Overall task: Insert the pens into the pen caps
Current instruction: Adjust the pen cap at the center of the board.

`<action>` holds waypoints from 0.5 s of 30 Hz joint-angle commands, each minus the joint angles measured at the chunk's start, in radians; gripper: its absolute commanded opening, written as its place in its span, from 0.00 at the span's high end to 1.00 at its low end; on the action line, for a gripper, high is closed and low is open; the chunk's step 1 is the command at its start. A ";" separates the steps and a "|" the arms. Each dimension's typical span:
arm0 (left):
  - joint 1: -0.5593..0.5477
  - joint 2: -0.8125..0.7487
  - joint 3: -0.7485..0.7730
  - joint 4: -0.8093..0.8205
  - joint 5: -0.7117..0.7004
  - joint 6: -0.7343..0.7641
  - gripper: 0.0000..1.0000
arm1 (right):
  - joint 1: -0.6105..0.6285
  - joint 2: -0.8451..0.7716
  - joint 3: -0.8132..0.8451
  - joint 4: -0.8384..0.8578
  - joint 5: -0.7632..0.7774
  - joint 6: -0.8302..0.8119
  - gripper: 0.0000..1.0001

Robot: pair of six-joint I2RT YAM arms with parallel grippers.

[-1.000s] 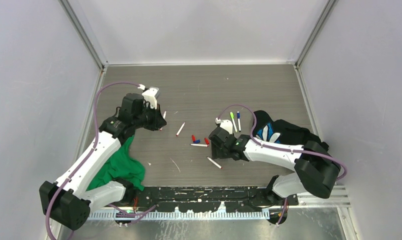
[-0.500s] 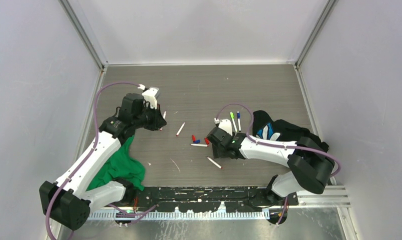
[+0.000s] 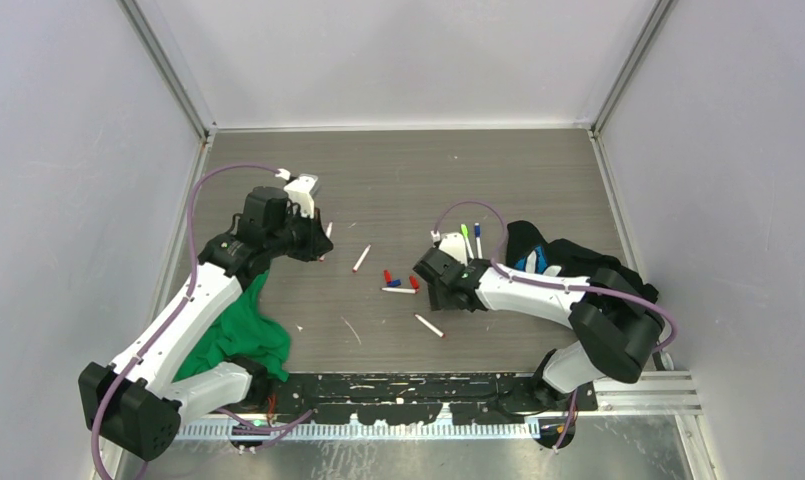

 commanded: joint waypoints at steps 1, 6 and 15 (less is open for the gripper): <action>-0.002 -0.029 0.030 0.013 -0.013 0.007 1.00 | -0.016 -0.030 0.019 -0.021 0.028 -0.009 0.39; -0.003 -0.031 0.030 0.012 -0.016 0.007 1.00 | -0.025 -0.038 0.002 -0.027 0.027 -0.007 0.39; -0.002 -0.031 0.030 0.011 -0.019 0.007 1.00 | -0.061 -0.048 0.007 -0.053 0.023 -0.021 0.39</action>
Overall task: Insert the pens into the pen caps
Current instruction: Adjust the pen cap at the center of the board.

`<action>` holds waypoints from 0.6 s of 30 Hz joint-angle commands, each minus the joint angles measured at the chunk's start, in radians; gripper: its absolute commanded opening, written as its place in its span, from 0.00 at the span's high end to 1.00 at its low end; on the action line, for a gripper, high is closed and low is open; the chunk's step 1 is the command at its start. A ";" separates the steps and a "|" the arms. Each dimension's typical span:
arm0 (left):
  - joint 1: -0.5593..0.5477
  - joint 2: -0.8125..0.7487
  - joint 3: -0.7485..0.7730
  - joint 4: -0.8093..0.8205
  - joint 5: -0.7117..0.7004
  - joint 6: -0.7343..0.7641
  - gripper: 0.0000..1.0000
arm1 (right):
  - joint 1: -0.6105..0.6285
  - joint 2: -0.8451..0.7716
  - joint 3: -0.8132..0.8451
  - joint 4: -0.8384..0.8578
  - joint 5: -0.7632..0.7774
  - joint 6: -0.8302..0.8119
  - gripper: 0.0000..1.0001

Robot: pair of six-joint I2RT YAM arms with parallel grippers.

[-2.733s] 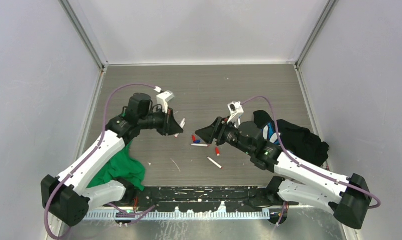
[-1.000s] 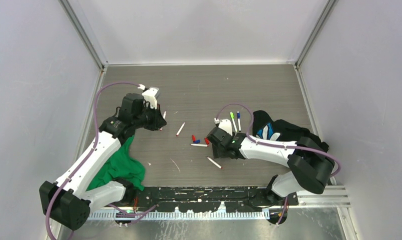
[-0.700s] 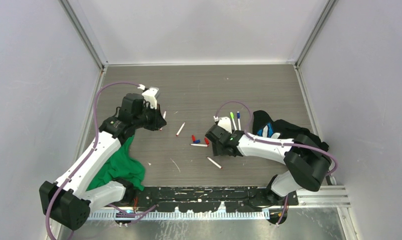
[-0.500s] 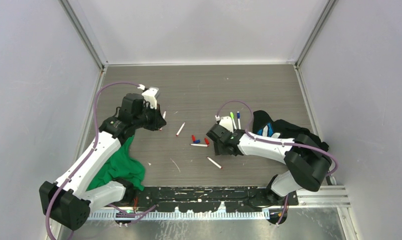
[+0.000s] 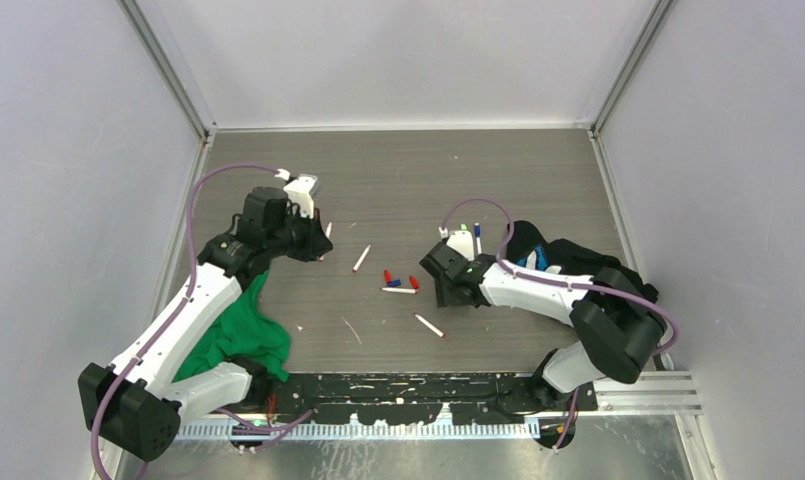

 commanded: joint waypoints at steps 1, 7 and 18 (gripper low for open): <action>-0.002 -0.027 0.029 0.015 -0.013 0.008 1.00 | -0.008 -0.048 0.005 -0.033 0.021 -0.010 0.38; -0.002 -0.024 0.031 0.016 -0.011 0.008 1.00 | -0.015 -0.072 -0.021 -0.055 0.027 -0.008 0.37; -0.002 -0.019 0.031 0.015 -0.014 0.009 1.00 | -0.067 -0.053 -0.017 -0.022 0.011 -0.038 0.36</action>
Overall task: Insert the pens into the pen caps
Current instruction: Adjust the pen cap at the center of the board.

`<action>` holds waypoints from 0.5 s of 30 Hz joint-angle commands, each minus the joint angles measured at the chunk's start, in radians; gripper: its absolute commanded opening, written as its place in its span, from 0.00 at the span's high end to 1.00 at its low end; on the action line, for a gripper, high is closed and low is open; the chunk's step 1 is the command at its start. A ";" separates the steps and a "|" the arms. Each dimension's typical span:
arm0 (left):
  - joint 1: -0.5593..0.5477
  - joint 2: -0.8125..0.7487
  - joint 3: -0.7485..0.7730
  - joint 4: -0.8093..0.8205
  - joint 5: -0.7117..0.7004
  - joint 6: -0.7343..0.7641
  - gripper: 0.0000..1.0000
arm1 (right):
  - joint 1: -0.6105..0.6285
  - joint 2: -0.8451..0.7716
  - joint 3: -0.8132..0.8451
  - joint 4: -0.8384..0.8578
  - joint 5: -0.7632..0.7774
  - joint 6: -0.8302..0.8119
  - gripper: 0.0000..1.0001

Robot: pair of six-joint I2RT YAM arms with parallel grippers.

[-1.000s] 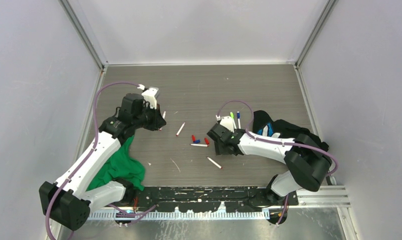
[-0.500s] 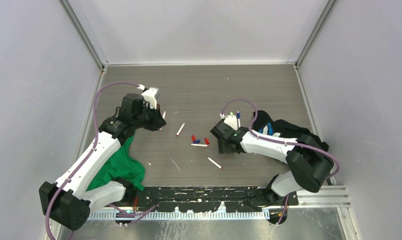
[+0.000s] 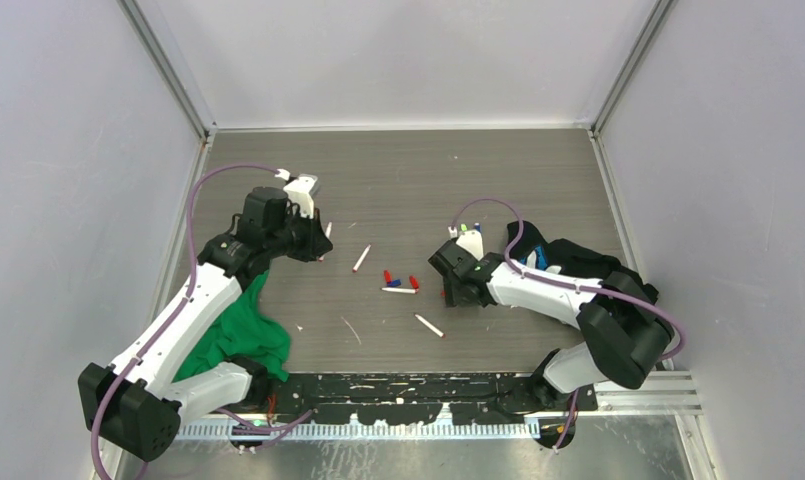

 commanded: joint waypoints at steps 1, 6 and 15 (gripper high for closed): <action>-0.002 -0.020 0.030 0.015 -0.013 0.007 1.00 | -0.021 -0.010 0.010 0.030 0.011 -0.025 0.36; -0.002 -0.020 0.031 0.015 -0.015 0.008 1.00 | -0.030 0.004 0.022 0.052 0.000 -0.034 0.37; -0.002 -0.020 0.032 0.012 -0.024 0.012 1.00 | -0.052 0.083 0.081 0.090 -0.007 -0.076 0.37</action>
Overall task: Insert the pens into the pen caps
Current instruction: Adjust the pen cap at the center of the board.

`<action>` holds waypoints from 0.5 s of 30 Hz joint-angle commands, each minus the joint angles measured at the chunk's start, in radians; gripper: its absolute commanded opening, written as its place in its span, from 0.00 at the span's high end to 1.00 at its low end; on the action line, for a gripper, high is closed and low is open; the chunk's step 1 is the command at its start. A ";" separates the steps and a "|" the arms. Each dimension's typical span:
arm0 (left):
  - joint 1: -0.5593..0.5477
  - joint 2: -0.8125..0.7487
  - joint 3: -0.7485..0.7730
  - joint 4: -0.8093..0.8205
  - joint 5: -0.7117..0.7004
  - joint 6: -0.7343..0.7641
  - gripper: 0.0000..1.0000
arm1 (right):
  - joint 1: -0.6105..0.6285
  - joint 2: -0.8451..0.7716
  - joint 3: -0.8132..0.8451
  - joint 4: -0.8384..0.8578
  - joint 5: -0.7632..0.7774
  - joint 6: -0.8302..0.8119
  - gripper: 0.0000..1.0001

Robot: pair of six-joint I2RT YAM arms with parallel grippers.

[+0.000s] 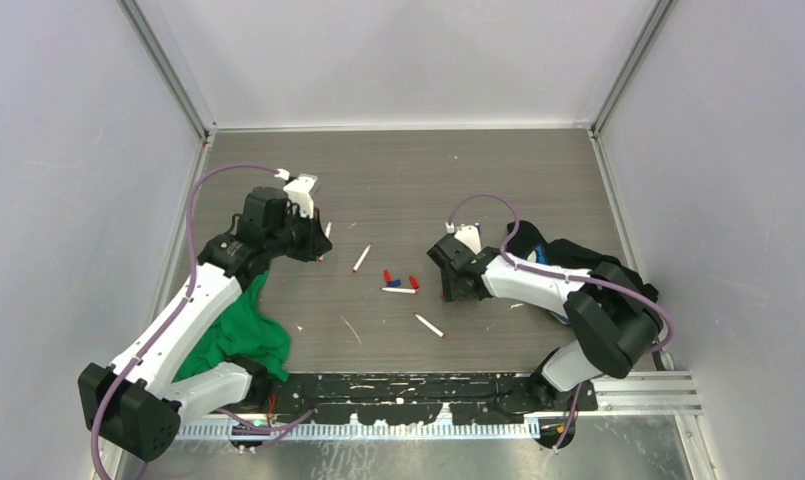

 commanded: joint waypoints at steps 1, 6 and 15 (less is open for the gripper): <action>-0.002 -0.019 0.032 0.013 -0.017 0.012 1.00 | -0.014 0.040 0.069 0.049 0.005 -0.036 0.37; -0.002 -0.022 0.033 0.013 -0.020 0.013 1.00 | -0.016 0.073 0.115 0.058 0.001 -0.054 0.37; -0.002 -0.028 0.034 0.011 -0.026 0.012 1.00 | -0.019 0.042 0.160 0.041 -0.014 -0.068 0.38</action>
